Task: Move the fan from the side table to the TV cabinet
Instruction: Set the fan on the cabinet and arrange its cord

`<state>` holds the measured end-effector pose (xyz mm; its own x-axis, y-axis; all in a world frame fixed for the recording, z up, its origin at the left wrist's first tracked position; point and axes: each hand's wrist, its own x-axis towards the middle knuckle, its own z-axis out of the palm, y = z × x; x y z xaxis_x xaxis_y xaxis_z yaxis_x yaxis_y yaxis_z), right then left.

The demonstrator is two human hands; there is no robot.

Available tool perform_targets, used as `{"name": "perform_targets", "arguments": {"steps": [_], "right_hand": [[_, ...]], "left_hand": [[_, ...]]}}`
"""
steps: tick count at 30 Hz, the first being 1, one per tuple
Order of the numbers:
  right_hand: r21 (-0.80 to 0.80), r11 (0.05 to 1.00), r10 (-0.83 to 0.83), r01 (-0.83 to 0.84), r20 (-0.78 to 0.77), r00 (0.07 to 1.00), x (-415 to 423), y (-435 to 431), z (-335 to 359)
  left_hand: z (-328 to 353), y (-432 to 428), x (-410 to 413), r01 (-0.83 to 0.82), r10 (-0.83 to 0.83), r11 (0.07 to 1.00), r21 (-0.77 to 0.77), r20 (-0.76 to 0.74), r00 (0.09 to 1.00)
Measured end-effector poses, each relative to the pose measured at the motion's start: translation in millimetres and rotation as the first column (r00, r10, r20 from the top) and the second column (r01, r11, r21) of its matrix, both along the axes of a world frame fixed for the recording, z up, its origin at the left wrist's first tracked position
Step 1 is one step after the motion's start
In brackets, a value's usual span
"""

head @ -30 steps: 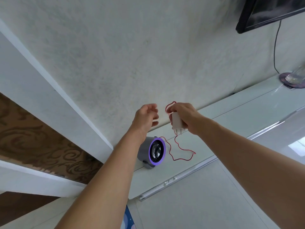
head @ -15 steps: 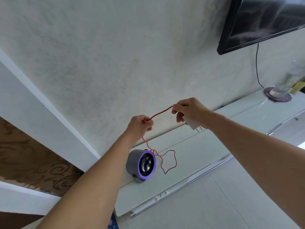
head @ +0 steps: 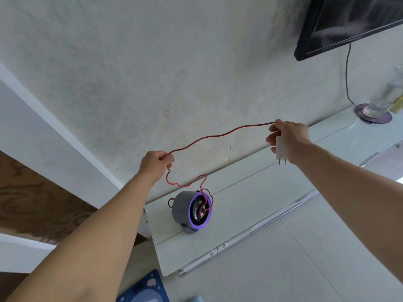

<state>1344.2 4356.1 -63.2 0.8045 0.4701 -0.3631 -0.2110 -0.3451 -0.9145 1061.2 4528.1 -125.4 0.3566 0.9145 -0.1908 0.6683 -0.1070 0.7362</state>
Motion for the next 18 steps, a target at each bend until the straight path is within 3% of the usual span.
{"name": "perform_targets", "arguments": {"steps": [5, 10, 13, 18], "right_hand": [[-0.047, 0.997, 0.057, -0.060, -0.063, 0.996, -24, 13, -6], [-0.003, 0.992, 0.127, -0.128, -0.095, 0.987, -47, 37, 1], [0.064, 0.977, 0.209, -0.204, -0.095, 0.973, -59, 51, 8], [0.083, 0.933, 0.356, -0.351, -0.055, 0.933, -80, 73, 15]], "left_hand": [[26, 10, 20, -0.116, 0.175, 0.972, -0.204, 0.303, 0.937], [64, 15, 55, -0.001, 0.243, 0.924, -0.382, 0.587, 0.772], [76, 17, 66, 0.085, 0.204, 0.917, -0.389, 0.643, 0.738], [79, 10, 72, 0.153, 0.096, 0.926, -0.344, 0.609, 0.787]]}}
